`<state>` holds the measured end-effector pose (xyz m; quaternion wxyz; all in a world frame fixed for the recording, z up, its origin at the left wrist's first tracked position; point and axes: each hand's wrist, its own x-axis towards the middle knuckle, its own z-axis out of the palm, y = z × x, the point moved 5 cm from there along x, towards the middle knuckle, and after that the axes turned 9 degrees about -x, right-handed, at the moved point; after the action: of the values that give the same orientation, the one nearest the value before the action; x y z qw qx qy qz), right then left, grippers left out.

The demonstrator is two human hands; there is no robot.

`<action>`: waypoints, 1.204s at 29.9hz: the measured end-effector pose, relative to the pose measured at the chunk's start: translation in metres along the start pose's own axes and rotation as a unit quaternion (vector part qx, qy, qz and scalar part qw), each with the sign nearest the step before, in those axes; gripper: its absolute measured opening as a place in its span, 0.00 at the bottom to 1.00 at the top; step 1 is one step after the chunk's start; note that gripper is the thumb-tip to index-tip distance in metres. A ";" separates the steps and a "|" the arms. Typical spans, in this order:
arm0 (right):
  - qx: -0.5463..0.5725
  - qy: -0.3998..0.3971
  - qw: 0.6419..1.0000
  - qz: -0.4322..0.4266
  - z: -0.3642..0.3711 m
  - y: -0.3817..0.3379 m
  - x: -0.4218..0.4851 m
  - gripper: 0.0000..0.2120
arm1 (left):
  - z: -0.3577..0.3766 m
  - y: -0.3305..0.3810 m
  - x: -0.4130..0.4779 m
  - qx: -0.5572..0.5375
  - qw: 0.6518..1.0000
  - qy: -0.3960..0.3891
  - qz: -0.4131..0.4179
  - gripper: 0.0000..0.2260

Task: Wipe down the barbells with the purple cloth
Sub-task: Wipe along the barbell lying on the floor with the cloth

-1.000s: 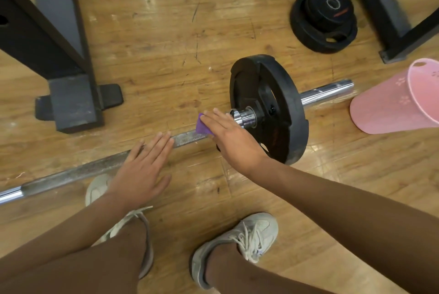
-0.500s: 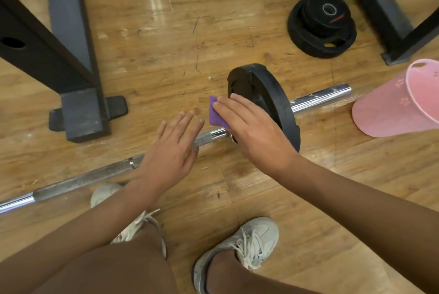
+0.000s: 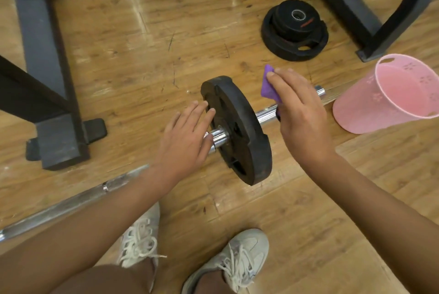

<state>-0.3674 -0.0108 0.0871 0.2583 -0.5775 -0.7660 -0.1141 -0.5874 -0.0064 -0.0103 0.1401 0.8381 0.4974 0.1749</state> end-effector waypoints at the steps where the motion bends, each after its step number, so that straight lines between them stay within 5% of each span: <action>1: -0.001 0.001 1.000 0.016 0.006 0.012 -0.004 0.25 | 0.011 -0.002 -0.001 0.007 1.000 -0.018 -0.004 0.24; 8: 0.015 -0.110 0.993 0.035 0.090 0.061 -0.045 0.33 | 0.062 -0.015 -0.005 0.040 0.996 -0.075 -0.015 0.27; 15: 0.050 -0.221 0.973 -0.035 0.152 0.058 -0.067 0.27 | 0.089 -0.019 0.009 -0.002 0.994 -0.109 -0.010 0.26; 21: 0.056 -0.222 0.971 -0.073 0.160 0.075 -0.067 0.22 | 0.092 -0.017 0.007 -0.008 0.997 -0.064 0.054 0.24; 36: 0.052 -0.177 0.982 -0.051 0.158 0.066 -0.061 0.20 | 0.093 -0.016 0.003 -0.010 0.996 -0.059 0.063 0.25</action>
<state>-0.3347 0.0340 -0.0859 0.1425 -0.5341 -0.8332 0.0170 -0.5584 -0.0018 -0.1000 0.1665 0.8752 0.4326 0.1386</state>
